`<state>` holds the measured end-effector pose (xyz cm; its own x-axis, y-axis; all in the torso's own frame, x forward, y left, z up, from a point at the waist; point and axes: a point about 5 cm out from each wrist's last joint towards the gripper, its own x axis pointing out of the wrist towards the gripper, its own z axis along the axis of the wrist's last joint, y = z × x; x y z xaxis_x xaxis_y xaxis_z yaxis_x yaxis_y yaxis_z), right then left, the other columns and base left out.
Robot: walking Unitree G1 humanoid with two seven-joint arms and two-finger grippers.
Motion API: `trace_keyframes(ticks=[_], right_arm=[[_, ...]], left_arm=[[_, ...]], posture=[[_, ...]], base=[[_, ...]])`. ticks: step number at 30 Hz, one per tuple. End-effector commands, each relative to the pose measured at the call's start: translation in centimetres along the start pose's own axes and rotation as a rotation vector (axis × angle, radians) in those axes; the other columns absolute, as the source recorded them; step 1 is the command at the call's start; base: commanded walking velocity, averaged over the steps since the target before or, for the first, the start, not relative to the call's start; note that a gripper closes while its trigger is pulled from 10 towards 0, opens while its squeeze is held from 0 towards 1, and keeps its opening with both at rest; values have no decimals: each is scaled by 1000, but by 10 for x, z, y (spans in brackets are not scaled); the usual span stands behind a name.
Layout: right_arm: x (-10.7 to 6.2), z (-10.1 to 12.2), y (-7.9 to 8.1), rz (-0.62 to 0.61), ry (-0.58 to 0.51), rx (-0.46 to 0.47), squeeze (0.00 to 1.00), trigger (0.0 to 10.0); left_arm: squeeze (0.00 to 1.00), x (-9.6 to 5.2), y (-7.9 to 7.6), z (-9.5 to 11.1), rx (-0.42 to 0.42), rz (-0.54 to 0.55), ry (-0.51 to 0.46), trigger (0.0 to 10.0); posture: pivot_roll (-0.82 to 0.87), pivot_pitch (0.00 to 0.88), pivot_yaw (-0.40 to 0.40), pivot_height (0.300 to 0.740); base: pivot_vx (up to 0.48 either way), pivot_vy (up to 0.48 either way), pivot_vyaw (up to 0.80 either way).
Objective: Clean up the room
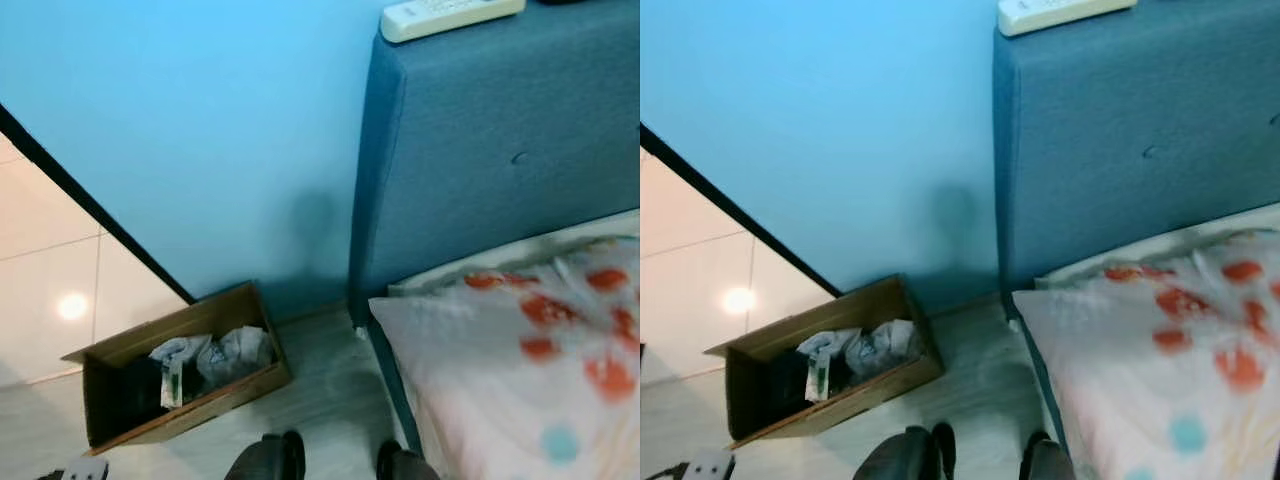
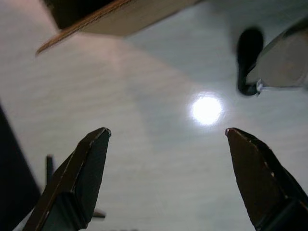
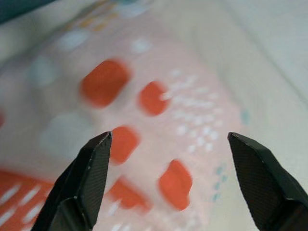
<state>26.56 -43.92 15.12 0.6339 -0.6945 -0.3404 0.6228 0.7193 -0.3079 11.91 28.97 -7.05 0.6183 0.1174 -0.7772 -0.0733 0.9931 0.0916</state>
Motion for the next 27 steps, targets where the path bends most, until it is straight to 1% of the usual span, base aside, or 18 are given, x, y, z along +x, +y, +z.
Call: trace_keyframes(ticks=[1,4,5,6,7,9,10,11,12,13,14,16,17,18,19,20,23,27], right_arm=[[0,-1,-4,-32,30,-100,553,10000],[0,7,-10,-92,-6,-109,522,10000],[-1,20,-12,-129,-68,-71,451,10000],[-2,32,-10,-138,-126,-32,267,10000],[-3,42,6,-74,-194,22,0,10000],[-3,42,6,-74,-194,22,0,10000],[-4,47,24,-8,-228,80,0,10000],[-5,40,55,97,-226,144,0,10000],[-8,34,75,165,-216,187,0,10000],[-8,34,75,165,-216,187,0,10000],[-12,19,103,251,-180,214,0,10000],[-12,19,103,251,-180,214,0,10000],[-19,1,129,327,-131,272,0,10000],[-27,-18,152,388,-79,282,0,10000],[-34,-32,168,430,-37,283,0,10000],[-34,-32,168,430,-37,283,0,10000],[-49,-52,194,492,10,247,0,10000],[-54,-56,203,517,10,230,0,10000]], left_arm=[[0,-3,-3,-17,-13,8,72,10000],[0,-1,-5,-15,-18,9,73,10000],[0,1,-7,-14,-28,10,74,10000],[0,2,-9,-12,-40,11,73,10000],[0,5,-12,-8,-54,11,68,10000],[0,5,-12,-8,-54,11,68,10000],[0,9,-16,-3,-67,10,60,10000],[0,13,-21,5,-84,5,43,10000],[0,17,-25,12,-94,2,31,10000],[0,17,-25,12,-94,2,31,10000],[0,21,-29,22,-107,-5,10,10000],[0,21,-29,22,-107,-5,10,10000],[0,25,-32,33,-125,-8,-15,10000],[0,29,-35,45,-140,-12,-39,10000],[0,32,-38,55,-150,-16,-59,10000],[0,32,-38,55,-150,-16,-59,10000],[0,37,-45,78,-171,-26,-108,10000],[0,40,-49,89,-190,-28,-133,10000]], posture=[[257,231,56,740],[252,221,52,740],[237,199,46,740],[233,194,44,740],[218,173,38,740],[218,173,38,740],[207,151,32,740],[196,128,24,740],[195,122,23,740],[195,122,23,740],[189,107,21,740],[189,107,21,740],[180,87,19,740],[168,70,19,740],[163,61,17,740],[163,61,17,740],[132,36,16,740],[118,27,13,740]], base=[[0,0,0],[0,0,0],[0,0,0],[0,0,0],[0,0,0],[0,0,0],[0,0,0],[0,0,0],[0,0,0],[0,0,0],[0,0,0],[0,0,0],[0,0,-781],[0,0,-763],[0,0,-763],[0,0,-763],[0,0,-748],[0,0,-734]])
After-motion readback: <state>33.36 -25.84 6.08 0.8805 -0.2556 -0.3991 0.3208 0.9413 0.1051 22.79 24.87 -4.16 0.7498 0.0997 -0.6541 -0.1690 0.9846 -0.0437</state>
